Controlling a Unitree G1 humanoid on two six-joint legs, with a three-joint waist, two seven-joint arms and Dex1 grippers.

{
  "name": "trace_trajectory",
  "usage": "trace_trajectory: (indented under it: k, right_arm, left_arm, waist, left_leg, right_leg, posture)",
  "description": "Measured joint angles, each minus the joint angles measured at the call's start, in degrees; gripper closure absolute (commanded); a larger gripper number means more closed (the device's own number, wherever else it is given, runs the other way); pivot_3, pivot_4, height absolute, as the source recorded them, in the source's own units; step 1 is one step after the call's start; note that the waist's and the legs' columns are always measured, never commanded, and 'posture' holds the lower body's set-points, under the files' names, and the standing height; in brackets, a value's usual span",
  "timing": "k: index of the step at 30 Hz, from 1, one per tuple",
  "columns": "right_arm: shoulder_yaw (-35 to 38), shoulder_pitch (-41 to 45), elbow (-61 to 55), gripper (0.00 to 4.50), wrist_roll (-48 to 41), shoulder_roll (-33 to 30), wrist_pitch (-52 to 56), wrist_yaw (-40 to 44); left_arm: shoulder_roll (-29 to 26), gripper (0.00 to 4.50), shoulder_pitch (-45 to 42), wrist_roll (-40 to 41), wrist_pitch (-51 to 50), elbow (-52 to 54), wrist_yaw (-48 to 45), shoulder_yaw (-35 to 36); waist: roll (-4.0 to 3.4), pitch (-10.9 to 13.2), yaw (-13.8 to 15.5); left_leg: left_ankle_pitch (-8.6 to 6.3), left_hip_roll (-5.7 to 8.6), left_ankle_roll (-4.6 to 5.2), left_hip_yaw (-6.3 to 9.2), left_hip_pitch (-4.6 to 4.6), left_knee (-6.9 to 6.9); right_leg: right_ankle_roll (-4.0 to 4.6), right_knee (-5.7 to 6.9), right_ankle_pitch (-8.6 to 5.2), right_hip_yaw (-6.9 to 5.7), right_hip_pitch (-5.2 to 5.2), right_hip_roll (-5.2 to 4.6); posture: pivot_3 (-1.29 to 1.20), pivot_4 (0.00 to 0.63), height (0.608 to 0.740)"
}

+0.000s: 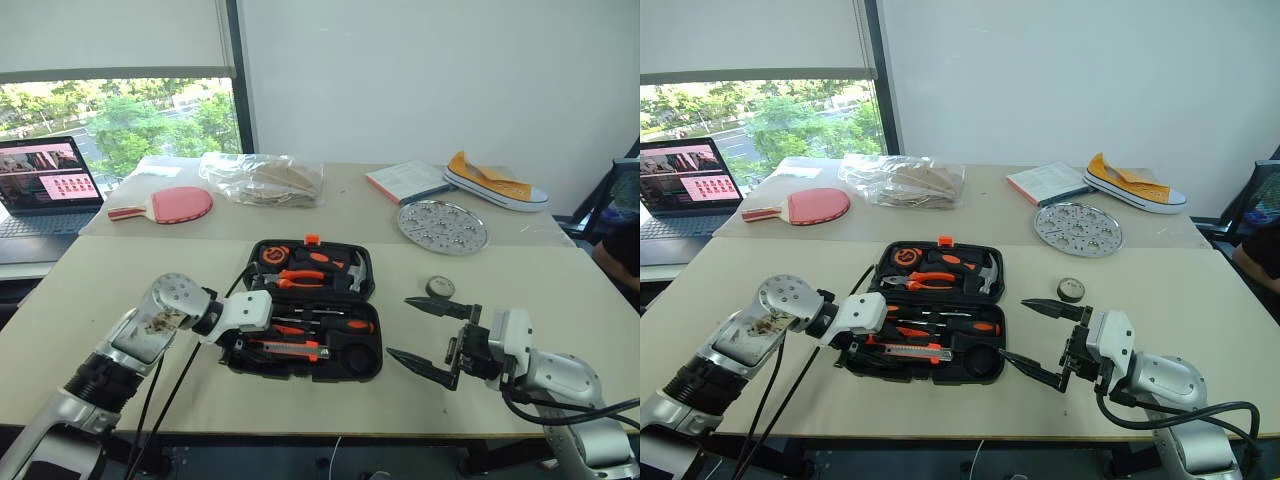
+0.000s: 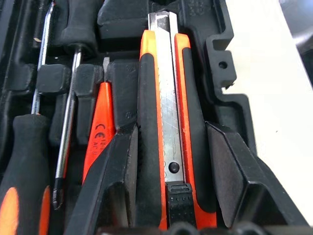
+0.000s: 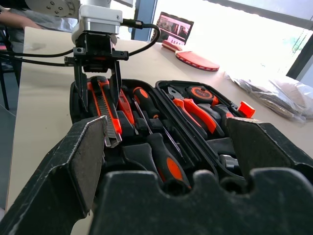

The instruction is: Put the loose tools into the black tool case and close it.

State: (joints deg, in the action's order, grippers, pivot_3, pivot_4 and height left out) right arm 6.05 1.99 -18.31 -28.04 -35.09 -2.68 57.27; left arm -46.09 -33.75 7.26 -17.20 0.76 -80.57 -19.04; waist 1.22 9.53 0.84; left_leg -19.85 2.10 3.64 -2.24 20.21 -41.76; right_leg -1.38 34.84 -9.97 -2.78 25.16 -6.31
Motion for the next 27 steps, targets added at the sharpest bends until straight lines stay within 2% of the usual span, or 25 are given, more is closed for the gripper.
trace_trajectory:
  k: [17,19,20,24,27]
  right_arm:
    - [-0.8,1.3,1.0,0.00,1.0,0.9,0.0,0.0]
    - [-0.9,1.3,1.2,0.00,1.2,1.0,-0.1,0.1]
    - [-0.9,1.3,1.3,0.00,1.3,1.0,-0.1,0.1]
    - [-0.9,1.3,1.7,0.00,1.6,1.5,-0.4,0.1]
    - [-1.0,1.3,1.9,0.00,2.0,1.6,-0.5,0.1]
  left_arm:
    - [3.8,2.87,-0.2,-1.2,-4.3,2.4,1.4,-0.8]
    - [3.8,1.85,-0.2,-1.4,-4.6,3.0,1.4,-0.9]
    - [3.9,1.76,-0.2,-1.5,-4.5,3.1,1.5,-1.0]
    - [5.8,0.24,-0.1,-0.2,-4.0,2.9,2.8,0.2]
    - [7.9,0.24,0.0,4.5,-2.7,2.8,2.6,3.4]
  waist:
    - [-0.04,0.0,1.3]
    - [-0.04,0.0,1.3]
    - [-0.04,0.0,1.3]
    - [-0.04,0.0,1.2]
    - [-0.04,0.0,0.9]
  left_leg:
    - [-0.03,0.17,0.05,0.05,-0.01,-0.09]
    - [-0.04,0.18,0.07,0.05,-0.01,-0.09]
    - [-0.04,0.18,0.07,0.05,-0.01,-0.09]
    - [-0.04,0.18,0.07,0.05,0.01,-0.09]
    - [-0.04,0.14,0.06,0.05,0.02,-0.09]
  right_leg:
    - [-0.12,-0.01,0.00,0.04,-0.10,-0.11]
    - [-0.14,-0.03,-0.01,0.06,-0.10,-0.11]
    - [-0.15,-0.04,-0.02,0.06,-0.10,-0.11]
    - [-0.16,-0.02,-0.02,0.09,-0.06,-0.10]
    - [-0.16,-0.02,-0.02,0.08,-0.02,-0.08]
  posture:
    - [0.00,0.150,0.740]
    - [0.00,0.150,0.740]
    - [0.00,0.150,0.740]
    - [0.00,0.150,0.740]
    - [0.00,0.150,0.740]
